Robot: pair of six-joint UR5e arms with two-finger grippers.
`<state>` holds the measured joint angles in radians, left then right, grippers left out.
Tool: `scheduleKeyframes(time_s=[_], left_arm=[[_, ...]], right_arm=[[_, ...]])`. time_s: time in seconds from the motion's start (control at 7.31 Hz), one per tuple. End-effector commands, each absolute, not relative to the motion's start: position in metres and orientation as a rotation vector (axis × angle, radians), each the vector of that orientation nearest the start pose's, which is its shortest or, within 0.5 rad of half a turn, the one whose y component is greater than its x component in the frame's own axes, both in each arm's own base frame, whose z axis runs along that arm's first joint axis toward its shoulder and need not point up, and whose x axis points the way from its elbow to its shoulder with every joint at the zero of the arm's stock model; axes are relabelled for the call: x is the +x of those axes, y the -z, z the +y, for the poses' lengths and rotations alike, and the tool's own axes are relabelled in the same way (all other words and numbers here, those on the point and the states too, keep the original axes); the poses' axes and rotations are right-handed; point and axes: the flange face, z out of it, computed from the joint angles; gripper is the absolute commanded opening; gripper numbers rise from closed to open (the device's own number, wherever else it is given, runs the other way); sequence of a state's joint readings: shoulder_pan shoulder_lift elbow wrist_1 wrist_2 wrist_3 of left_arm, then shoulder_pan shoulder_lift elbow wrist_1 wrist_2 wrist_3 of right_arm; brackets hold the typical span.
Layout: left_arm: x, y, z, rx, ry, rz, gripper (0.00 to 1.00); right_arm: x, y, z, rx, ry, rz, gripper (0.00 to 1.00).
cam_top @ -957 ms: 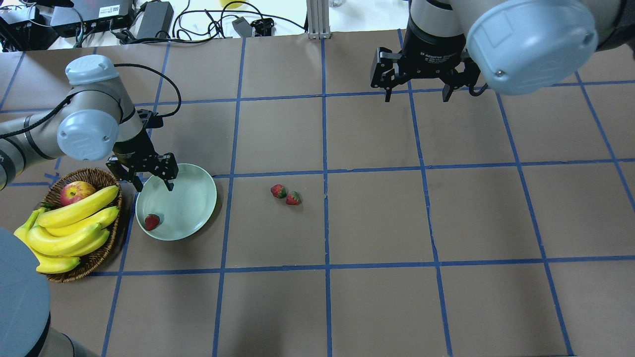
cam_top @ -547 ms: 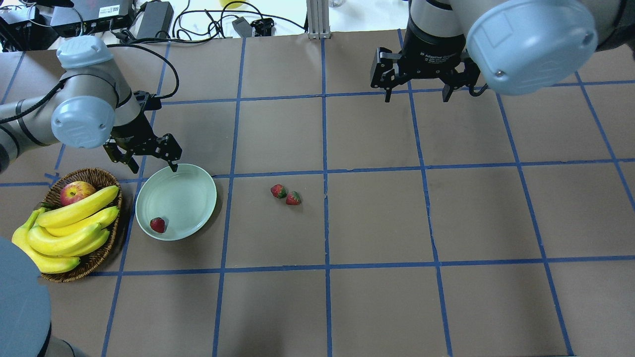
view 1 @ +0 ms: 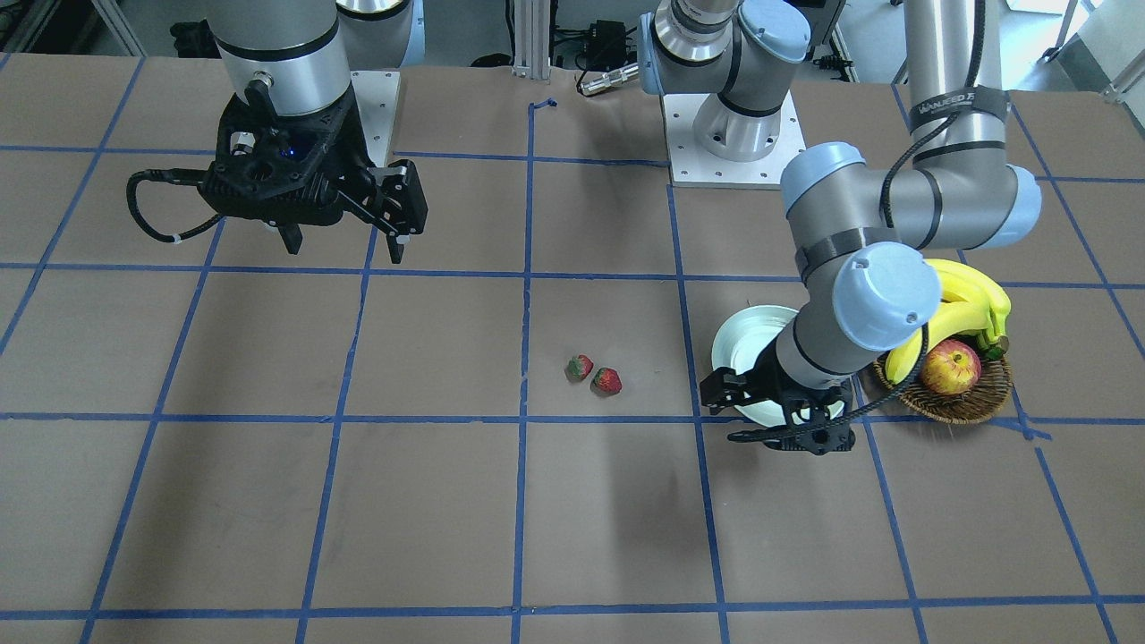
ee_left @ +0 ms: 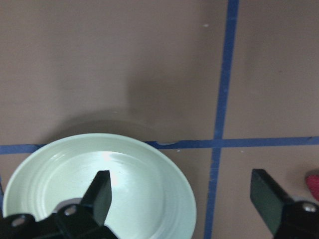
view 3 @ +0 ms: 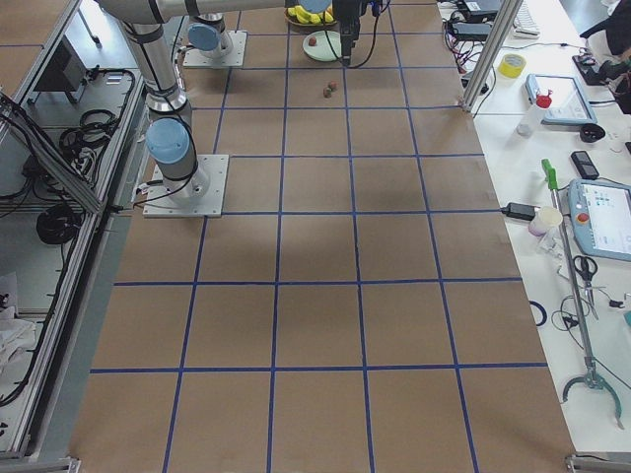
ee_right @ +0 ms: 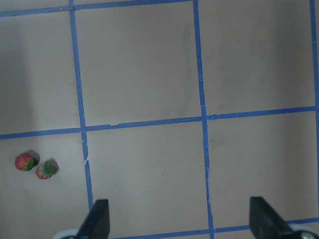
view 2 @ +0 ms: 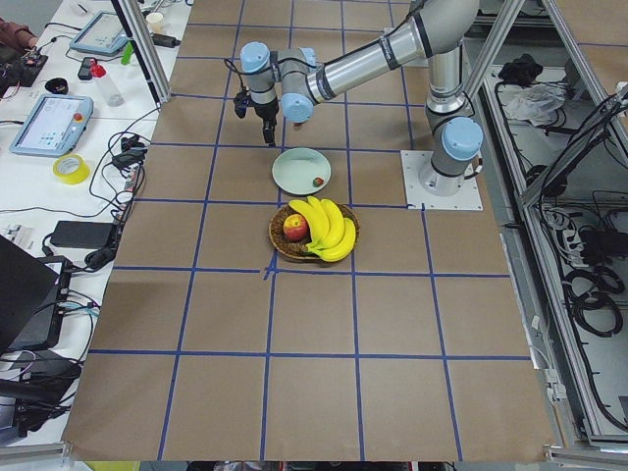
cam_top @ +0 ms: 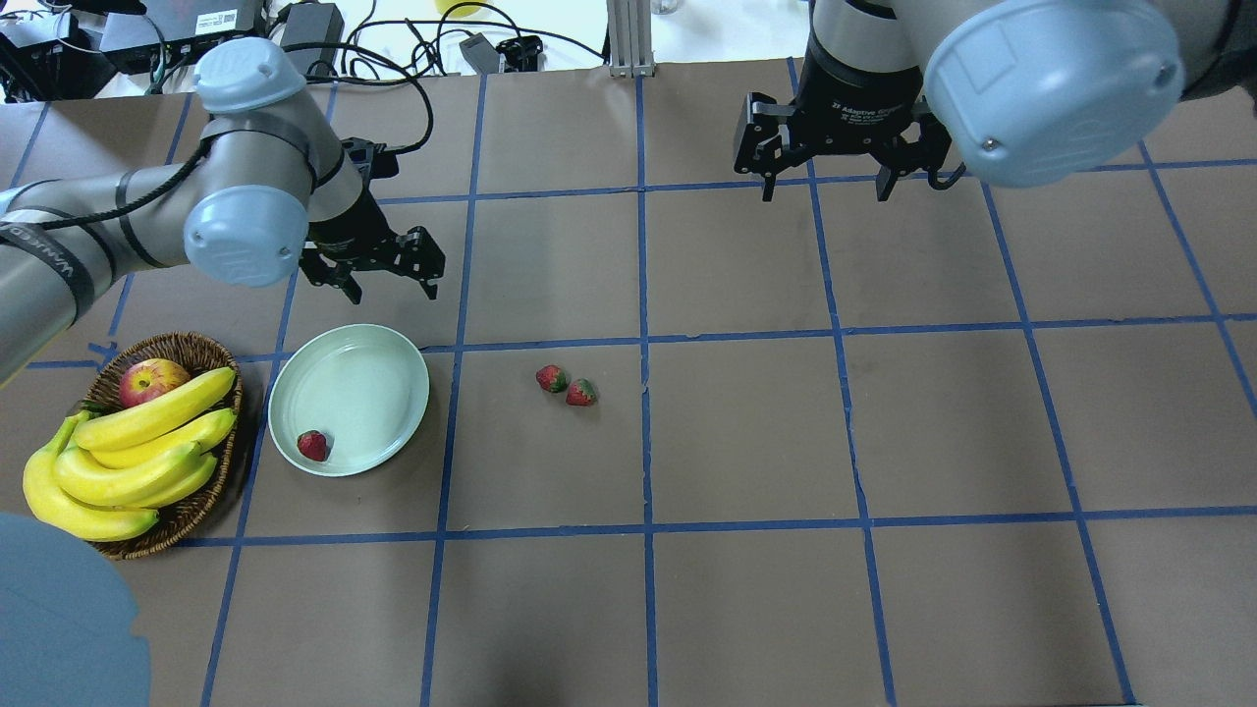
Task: Collect all strawberries into plate
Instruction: 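Move the left gripper back to the two remaining strawberries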
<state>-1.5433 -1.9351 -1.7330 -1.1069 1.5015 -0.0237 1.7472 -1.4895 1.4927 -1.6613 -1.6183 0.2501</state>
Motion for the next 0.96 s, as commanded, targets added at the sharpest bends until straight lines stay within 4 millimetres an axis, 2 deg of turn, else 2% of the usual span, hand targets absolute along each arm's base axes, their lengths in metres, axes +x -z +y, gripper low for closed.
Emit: scheduleKeyframes(time_s=[0.0, 0.14, 0.27, 0.55, 0.82], left_arm=[[-0.181, -0.250, -0.575, -0.250, -0.140, 3.285, 1.00], [-0.206, -0.244, -0.565, -0.260, -0.146, 3.277, 1.00], [-0.215, -0.230, -0.558, -0.299, -0.146, 3.274, 1.00], [-0.217, -0.205, -0.543, -0.382, -0.235, 3.245, 1.00], [-0.227, -0.198, -0.537, -0.373, -0.258, 3.239, 1.00]], right_arm=[[0.220, -0.494, -0.504, 0.120, 0.151, 3.164, 1.00], [0.220, -0.494, -0.504, 0.120, 0.149, 3.164, 1.00], [0.220, -0.494, -0.504, 0.120, 0.149, 3.164, 1.00], [0.221, -0.494, -0.504, 0.120, 0.151, 3.164, 1.00], [0.221, -0.494, -0.505, 0.119, 0.150, 3.159, 1.00]])
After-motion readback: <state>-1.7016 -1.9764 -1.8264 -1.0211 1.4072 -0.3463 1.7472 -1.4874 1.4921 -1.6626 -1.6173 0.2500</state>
